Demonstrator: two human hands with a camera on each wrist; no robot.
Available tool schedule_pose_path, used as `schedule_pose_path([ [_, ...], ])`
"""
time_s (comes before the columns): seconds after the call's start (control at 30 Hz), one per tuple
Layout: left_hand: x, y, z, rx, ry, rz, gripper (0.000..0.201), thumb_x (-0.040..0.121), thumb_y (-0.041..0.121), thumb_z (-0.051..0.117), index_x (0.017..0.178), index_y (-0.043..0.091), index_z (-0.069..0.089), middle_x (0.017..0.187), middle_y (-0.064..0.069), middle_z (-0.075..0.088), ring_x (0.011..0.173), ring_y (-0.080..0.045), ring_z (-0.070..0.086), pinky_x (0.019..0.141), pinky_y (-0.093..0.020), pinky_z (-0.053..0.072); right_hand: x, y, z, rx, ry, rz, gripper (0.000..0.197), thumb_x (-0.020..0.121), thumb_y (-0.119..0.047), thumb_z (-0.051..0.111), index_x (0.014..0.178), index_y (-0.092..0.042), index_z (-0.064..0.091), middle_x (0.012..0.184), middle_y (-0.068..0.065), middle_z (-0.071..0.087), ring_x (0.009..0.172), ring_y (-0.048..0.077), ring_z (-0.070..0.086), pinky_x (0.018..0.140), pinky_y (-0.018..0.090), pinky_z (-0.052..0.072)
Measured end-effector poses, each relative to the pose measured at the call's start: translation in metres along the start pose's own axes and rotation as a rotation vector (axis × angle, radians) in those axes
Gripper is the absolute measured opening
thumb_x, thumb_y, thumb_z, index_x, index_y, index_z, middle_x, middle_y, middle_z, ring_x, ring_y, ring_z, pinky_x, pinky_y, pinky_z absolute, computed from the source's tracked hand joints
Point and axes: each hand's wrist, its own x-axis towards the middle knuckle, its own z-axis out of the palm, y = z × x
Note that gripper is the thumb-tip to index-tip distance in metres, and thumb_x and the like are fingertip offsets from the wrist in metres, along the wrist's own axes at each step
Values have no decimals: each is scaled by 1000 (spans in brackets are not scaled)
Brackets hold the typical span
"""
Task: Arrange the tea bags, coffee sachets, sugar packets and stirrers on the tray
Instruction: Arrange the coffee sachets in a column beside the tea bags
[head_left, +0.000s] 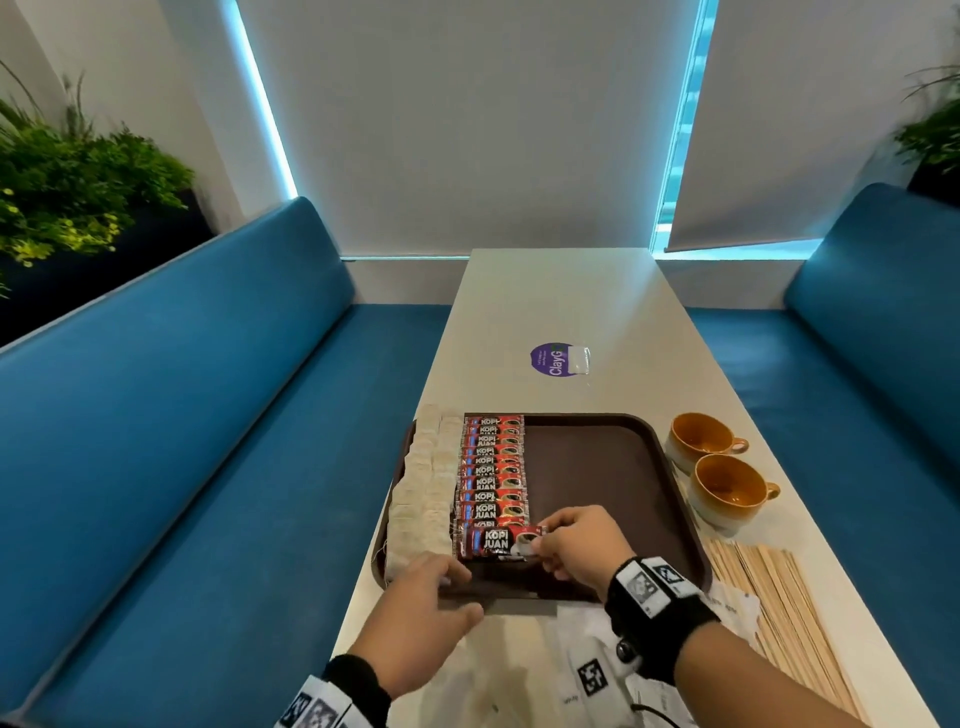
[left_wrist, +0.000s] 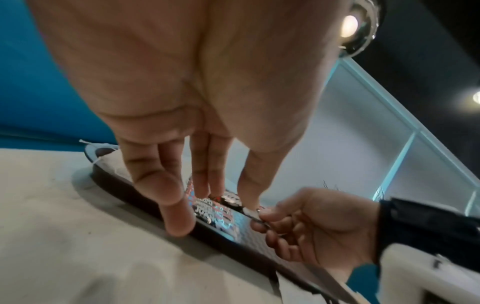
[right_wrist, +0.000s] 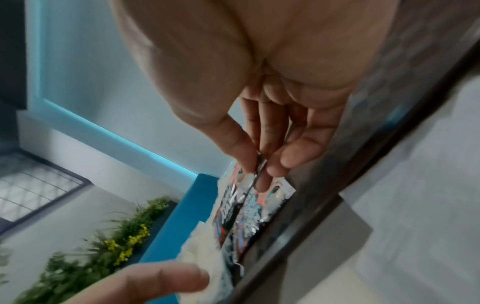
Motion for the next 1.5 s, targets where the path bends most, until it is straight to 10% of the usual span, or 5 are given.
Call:
schedule_pose_path([
  [0.33,3,0,21,146,-206,-15,82,89,49,68,157,27,28,164,15,17,147,-6,30,120,-26,26,16,6,16,-242,73,26,14,79,-8,69,66,-14,72,57,7,69,51,19,64,56,28,56],
  [1.1,6,-3,21,120,-128,-31,77,90,50,67,154,26,33,154,20,25,134,-2,41,113,-21,34,26,5,15,-368,50,-29,22,76,-12,88,78,-15,67,75,5,74,51,14,64,50,25,51],
  [1.33,-18,8,10,75,-119,-25,24,87,45,70,105,38,56,106,16,59,83,-2,56,78,-17,48,-18,-20,-24,-432,46,-231,6,85,-25,74,80,-22,74,78,-2,75,66,12,69,67,32,63],
  [1.5,-42,7,23,204,-311,-45,50,71,48,78,114,38,54,111,15,50,93,-7,56,82,-21,48,-82,-32,-54,-491,-85,-318,7,90,-32,76,88,-26,73,86,-3,75,78,12,71,75,31,63],
])
